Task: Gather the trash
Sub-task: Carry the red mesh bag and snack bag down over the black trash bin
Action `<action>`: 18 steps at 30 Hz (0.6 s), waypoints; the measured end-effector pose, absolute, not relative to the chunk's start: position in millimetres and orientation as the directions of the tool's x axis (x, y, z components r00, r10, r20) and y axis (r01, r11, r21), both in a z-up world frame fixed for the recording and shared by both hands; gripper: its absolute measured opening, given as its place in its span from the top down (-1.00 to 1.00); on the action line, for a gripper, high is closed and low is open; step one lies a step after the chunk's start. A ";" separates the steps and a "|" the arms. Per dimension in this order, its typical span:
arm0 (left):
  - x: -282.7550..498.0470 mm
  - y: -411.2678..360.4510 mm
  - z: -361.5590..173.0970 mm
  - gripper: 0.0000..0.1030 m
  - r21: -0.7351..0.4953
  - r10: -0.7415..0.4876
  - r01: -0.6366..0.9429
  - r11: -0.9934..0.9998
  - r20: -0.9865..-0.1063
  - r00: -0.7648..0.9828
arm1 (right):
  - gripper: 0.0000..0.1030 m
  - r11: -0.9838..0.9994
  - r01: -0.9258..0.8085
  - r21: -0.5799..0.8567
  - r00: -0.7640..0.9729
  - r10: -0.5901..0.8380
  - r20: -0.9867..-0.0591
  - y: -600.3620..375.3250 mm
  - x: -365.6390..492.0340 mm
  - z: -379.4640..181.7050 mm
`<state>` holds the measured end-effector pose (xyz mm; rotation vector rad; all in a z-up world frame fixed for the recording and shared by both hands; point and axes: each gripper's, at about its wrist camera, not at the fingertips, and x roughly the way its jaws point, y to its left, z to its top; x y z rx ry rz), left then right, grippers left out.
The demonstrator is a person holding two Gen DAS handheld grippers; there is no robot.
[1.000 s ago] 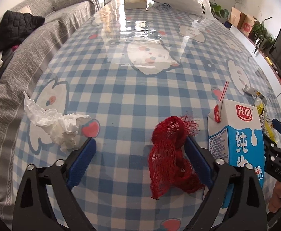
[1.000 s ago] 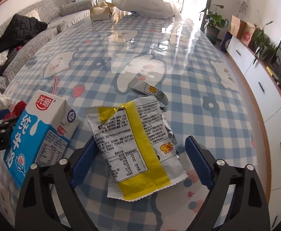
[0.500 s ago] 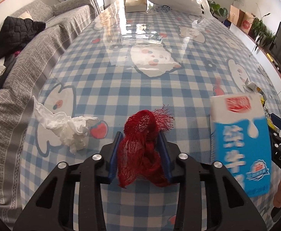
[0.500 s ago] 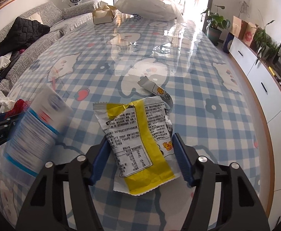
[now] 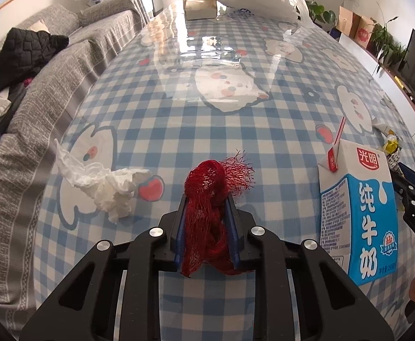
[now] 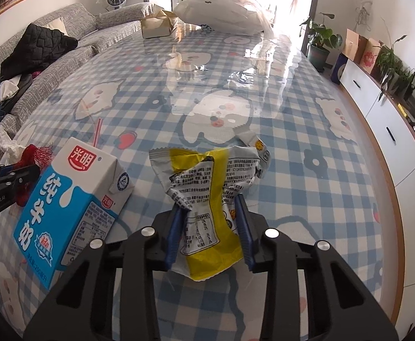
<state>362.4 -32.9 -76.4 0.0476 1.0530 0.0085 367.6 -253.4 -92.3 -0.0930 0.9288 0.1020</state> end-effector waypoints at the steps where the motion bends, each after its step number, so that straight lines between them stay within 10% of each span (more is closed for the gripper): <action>1: 360.9 -31.2 -76.2 0.56 0.039 0.028 0.012 0.999 -0.870 0.492 | 0.40 0.991 -0.128 -0.037 0.595 0.047 -0.802 -253.9 365.9 -91.8; 18: 274.8 -23.0 -29.1 0.56 0.001 -0.006 0.013 1.000 -0.853 0.521 | 0.47 0.987 -0.141 -0.082 0.636 0.027 -0.771 -243.7 288.2 -35.1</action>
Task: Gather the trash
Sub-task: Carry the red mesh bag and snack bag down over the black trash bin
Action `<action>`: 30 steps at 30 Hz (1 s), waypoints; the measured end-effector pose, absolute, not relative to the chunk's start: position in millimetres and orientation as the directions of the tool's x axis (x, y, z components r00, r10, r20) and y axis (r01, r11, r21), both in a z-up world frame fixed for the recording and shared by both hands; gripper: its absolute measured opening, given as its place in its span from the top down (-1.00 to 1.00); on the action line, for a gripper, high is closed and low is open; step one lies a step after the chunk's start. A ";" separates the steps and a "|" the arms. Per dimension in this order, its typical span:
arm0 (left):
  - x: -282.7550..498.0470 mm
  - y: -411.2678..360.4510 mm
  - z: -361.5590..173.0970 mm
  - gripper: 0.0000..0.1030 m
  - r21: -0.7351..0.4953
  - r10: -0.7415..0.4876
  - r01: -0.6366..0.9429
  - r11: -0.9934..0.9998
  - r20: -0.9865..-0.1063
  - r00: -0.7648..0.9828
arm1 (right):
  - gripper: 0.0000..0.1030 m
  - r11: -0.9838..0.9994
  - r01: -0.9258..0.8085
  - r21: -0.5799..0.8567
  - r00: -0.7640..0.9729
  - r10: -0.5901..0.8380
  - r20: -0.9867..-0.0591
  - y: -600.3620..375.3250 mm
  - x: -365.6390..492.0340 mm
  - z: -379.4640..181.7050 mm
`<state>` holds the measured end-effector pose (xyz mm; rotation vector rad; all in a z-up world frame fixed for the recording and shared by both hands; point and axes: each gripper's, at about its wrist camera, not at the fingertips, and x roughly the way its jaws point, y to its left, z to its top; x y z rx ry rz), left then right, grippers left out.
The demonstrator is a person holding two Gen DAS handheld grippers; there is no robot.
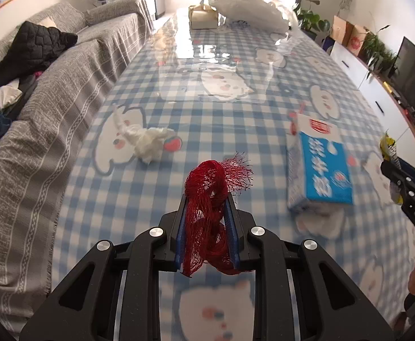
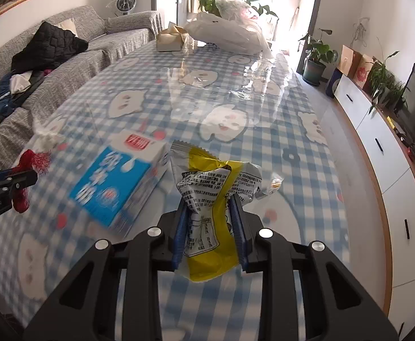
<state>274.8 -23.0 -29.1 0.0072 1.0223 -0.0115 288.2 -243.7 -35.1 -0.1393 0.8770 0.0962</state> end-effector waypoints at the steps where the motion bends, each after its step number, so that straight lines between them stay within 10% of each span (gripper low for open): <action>1: 265.4 -20.1 -25.2 0.56 -0.010 -0.012 0.008 1.000 -0.851 0.525 | 0.47 0.987 -0.141 -0.080 0.637 0.029 -0.770 -243.6 281.9 -32.6; 30: 86.5 -8.3 -22.2 0.56 -0.062 -0.068 0.029 0.998 -0.841 0.536 | 0.48 0.990 -0.142 -0.017 0.687 0.086 -0.722 -221.9 97.8 -9.0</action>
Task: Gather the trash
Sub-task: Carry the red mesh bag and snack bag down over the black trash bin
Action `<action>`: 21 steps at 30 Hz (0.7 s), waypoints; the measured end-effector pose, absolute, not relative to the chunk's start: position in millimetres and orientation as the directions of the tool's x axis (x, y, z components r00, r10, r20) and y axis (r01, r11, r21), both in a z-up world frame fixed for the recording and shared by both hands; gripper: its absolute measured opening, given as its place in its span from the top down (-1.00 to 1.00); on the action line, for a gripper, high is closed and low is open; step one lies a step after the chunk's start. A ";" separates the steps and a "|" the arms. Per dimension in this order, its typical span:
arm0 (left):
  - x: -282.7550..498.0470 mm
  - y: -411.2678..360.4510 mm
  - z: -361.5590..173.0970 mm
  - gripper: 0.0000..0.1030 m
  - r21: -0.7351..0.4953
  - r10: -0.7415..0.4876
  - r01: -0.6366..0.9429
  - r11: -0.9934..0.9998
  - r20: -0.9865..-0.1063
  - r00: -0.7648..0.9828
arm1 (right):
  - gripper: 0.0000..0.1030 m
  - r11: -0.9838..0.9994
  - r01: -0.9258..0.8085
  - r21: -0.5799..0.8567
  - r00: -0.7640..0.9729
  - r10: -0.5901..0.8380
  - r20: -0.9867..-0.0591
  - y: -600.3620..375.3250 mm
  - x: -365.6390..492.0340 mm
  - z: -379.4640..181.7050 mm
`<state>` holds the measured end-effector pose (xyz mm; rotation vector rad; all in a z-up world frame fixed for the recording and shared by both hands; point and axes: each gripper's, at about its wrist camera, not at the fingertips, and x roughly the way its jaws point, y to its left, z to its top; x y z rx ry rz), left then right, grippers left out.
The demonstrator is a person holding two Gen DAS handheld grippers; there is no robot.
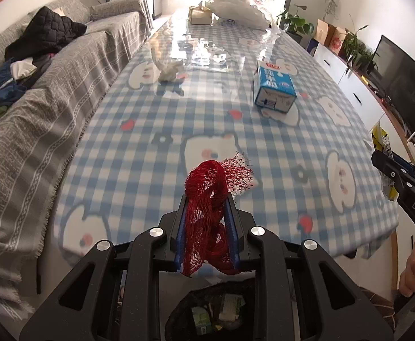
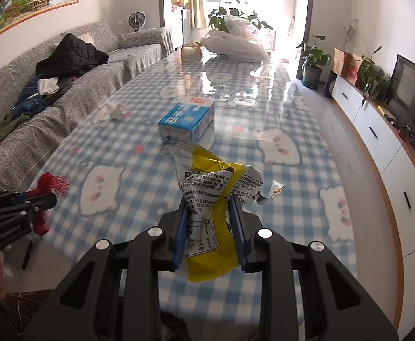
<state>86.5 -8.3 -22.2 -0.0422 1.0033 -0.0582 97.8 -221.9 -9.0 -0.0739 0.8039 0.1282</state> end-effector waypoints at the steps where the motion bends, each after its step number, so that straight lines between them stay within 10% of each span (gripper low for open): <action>1: 80.9 -7.7 -23.9 0.56 -0.066 -0.072 0.030 0.997 -0.843 0.533 | 0.48 0.989 -0.147 -0.017 0.686 0.089 -0.722 -220.2 92.3 -9.6; 21: -44.9 -17.2 -64.4 0.56 -0.107 -0.137 0.090 0.990 -0.862 0.487 | 0.48 0.975 -0.221 -0.030 0.655 0.125 -0.745 -180.9 -22.3 -42.9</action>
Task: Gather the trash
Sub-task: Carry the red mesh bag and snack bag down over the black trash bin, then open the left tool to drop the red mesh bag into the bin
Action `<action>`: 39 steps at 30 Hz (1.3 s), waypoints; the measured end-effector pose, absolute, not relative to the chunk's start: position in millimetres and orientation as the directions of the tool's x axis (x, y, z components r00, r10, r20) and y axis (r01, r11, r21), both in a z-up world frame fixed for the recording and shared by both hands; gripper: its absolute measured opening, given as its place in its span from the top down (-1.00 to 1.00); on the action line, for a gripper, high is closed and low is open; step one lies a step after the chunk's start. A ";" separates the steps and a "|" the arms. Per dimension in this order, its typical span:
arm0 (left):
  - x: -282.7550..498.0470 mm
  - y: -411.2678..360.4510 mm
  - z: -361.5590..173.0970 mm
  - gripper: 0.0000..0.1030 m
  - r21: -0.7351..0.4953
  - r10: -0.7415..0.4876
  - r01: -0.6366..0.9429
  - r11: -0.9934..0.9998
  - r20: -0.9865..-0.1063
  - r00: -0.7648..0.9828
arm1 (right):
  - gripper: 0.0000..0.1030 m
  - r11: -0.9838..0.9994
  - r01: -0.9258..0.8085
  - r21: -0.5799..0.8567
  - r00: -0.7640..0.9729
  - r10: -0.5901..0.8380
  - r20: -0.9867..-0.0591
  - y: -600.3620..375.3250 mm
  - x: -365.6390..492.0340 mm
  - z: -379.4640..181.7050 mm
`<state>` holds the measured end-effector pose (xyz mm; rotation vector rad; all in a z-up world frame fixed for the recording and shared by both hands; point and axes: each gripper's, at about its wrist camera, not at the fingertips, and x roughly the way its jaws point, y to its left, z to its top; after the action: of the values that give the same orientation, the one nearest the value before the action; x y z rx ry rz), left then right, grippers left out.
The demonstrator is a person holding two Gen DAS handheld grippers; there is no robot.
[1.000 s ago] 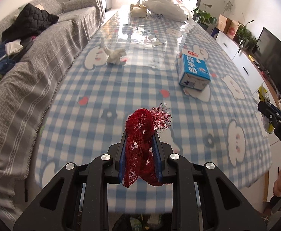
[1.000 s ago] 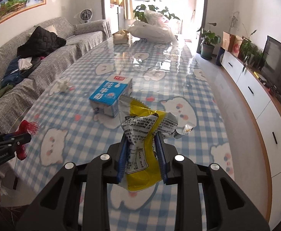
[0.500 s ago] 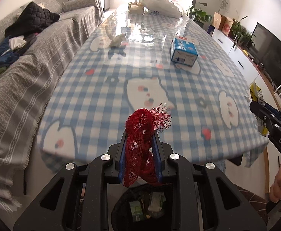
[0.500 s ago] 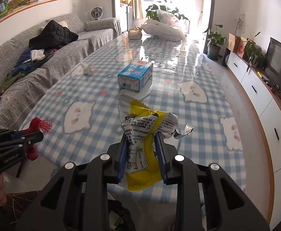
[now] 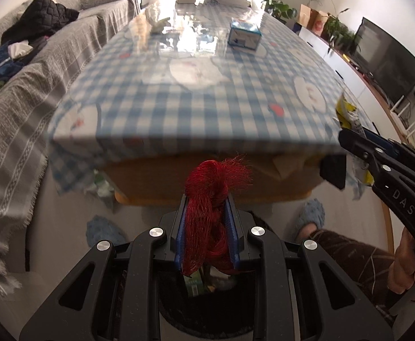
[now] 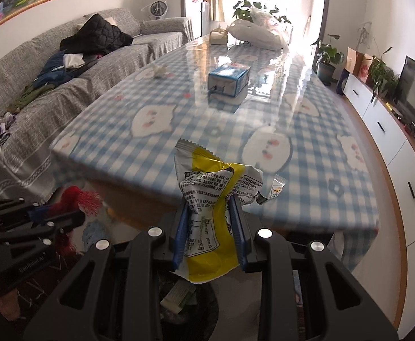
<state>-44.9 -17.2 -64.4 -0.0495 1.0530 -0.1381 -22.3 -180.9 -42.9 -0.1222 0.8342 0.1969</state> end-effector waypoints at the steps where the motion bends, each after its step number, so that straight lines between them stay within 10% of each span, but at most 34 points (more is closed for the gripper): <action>1: -50.3 -17.7 -66.8 0.55 -0.109 -0.139 0.089 0.990 -0.864 0.484 | 0.48 0.974 -0.225 -0.028 0.651 0.128 -0.748 -178.7 -28.7 -45.8; 39: -114.2 -14.1 -212.7 0.55 -0.085 -0.087 0.024 0.996 -0.913 0.399 | 0.48 0.975 -0.222 -0.030 0.508 0.090 -0.857 -153.1 -115.4 -211.9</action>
<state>-114.2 -14.1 -212.7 -0.0612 1.1581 -0.0707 -115.4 -153.1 -211.9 -0.1423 1.0216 0.1886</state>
